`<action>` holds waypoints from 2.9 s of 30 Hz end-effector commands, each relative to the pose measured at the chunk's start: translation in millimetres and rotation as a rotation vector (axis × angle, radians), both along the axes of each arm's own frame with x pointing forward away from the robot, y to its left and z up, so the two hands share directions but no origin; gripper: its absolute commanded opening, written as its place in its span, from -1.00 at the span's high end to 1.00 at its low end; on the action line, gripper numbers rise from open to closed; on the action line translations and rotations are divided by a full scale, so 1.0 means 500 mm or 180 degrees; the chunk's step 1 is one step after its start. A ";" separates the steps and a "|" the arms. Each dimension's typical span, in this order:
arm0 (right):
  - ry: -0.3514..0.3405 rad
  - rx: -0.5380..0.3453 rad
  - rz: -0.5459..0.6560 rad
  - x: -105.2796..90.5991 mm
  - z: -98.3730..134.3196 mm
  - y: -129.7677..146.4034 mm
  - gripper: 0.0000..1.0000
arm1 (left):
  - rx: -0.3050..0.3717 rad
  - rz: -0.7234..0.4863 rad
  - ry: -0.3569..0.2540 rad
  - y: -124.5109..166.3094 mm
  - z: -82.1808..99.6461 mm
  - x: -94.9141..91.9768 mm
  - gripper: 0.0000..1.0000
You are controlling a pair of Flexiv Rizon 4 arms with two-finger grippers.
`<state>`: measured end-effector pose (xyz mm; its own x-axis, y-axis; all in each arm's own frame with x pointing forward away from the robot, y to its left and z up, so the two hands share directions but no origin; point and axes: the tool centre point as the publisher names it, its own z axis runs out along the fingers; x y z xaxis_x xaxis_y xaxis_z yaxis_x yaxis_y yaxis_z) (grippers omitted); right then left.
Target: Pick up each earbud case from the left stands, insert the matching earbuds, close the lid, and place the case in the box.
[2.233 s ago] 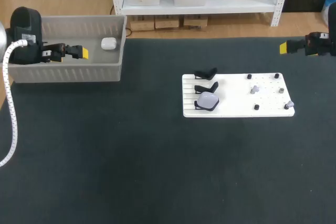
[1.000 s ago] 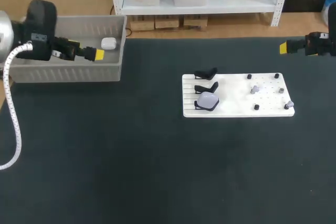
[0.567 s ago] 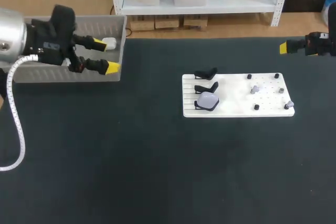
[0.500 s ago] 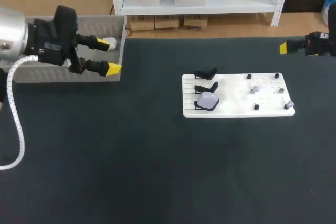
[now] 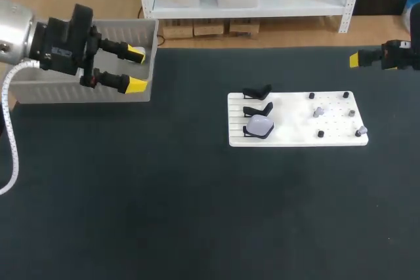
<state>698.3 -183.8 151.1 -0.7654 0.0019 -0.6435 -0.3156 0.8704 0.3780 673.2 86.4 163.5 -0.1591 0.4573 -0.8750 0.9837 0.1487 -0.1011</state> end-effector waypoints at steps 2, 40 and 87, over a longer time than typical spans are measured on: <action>0.0000 0.0010 0.0013 0.001 -0.001 -0.001 -1.00 | -0.0011 -0.0112 -0.0138 -0.027 -0.020 -0.016 -1.00; 0.0000 0.0010 0.0013 0.001 -0.001 -0.001 -1.00 | -0.0015 -0.0579 -0.0074 -0.280 -0.216 -0.059 -0.64; 0.0000 0.0010 0.0013 0.001 -0.001 -0.001 -1.00 | -0.0131 -0.0728 0.0007 -0.414 -0.292 -0.018 -0.33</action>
